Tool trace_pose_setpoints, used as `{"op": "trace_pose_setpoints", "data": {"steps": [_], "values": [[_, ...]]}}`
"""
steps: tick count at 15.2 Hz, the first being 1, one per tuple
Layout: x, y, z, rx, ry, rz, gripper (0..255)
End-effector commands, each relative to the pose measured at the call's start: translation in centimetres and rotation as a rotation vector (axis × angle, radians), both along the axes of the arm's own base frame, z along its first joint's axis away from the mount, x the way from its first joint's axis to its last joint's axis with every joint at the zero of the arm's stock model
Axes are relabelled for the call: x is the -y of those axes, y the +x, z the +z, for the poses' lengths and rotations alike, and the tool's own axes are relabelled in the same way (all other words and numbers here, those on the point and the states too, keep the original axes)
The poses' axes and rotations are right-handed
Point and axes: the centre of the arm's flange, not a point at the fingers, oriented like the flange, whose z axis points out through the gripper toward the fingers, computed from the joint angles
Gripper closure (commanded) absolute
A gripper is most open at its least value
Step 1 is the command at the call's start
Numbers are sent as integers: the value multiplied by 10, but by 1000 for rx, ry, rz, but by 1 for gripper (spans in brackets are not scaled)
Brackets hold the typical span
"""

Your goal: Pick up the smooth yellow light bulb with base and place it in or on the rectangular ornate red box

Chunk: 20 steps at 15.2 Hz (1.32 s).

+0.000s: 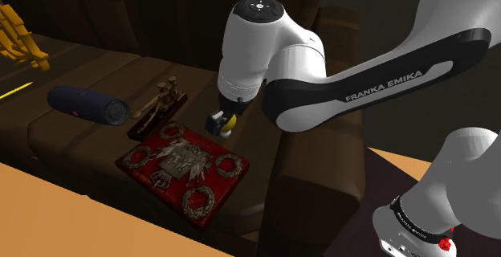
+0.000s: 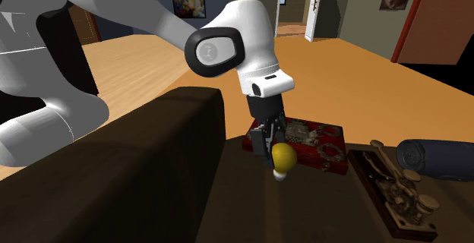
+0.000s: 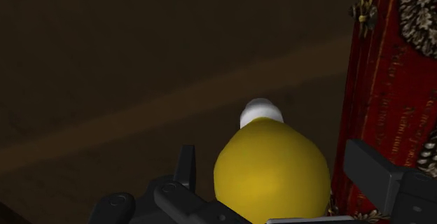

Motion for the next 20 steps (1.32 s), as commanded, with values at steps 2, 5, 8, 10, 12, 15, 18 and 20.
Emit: {"op": "trace_pose_setpoints", "data": {"steps": [2,5,8,10,12,15,18,20], "values": [[0,0,0,0,0,0,0],[0,0,0,0,0,0,255],[0,0,0,0,0,0,255],[0,0,0,0,0,0,255],[0,0,0,0,0,0,255],[0,0,10,0,0,0,255],[0,0,26,0,0,0,255],[0,0,37,0,0,0,255]]}}
